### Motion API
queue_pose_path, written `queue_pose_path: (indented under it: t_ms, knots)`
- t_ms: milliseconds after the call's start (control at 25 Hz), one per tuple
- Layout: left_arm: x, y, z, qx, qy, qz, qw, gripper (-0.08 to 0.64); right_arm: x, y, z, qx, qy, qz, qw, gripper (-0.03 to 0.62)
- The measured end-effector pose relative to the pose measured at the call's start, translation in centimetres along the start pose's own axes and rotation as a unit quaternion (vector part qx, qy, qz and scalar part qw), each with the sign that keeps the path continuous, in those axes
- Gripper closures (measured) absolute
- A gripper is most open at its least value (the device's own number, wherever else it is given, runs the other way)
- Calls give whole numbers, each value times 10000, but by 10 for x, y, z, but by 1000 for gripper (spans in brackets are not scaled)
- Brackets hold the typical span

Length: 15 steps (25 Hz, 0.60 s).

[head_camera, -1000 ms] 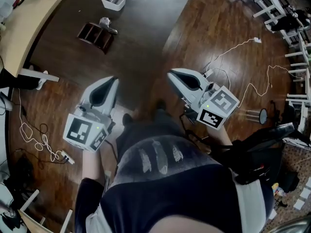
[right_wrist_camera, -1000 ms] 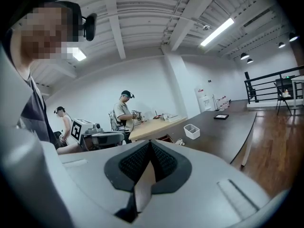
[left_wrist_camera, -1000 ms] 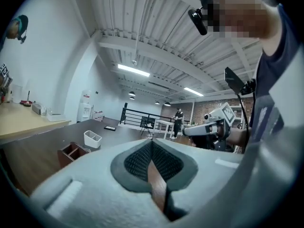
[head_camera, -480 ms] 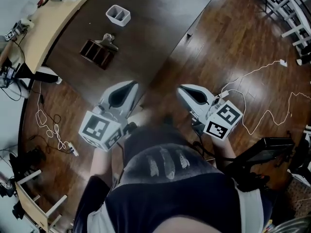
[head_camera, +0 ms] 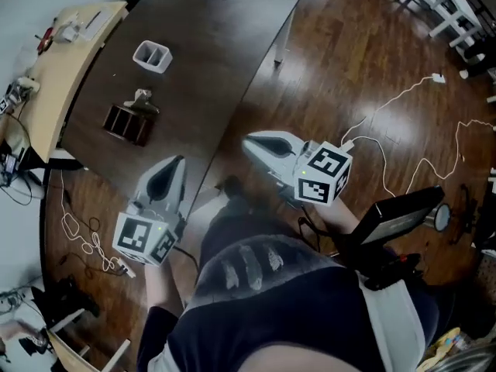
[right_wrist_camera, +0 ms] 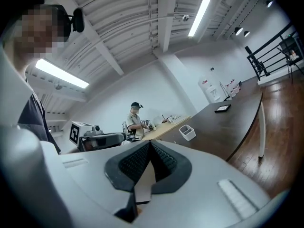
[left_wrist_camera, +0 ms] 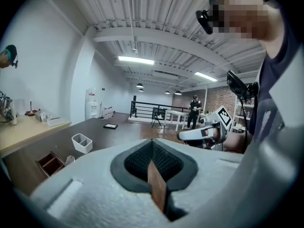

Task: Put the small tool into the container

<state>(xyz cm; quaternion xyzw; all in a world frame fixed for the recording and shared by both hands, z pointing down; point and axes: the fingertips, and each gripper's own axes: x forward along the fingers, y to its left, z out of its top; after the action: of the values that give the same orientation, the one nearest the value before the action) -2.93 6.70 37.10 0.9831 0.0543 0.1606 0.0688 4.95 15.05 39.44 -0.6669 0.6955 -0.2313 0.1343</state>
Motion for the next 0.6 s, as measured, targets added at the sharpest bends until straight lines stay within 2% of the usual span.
queue_pose_path:
  t_ms: [240,400,600]
  knots:
    - [35,15,9,-162,-307,-123,9993,560,8,-23,24,-407,287,-64,9987,591]
    - [38,44,24,-276,-550,-153,9980,558,30,-34,44,-583,478,-259,9968,591]
    - [34,88,31,-386,-713,-95,9967,559,74,-30,67,-895,639,-301,9935,591]
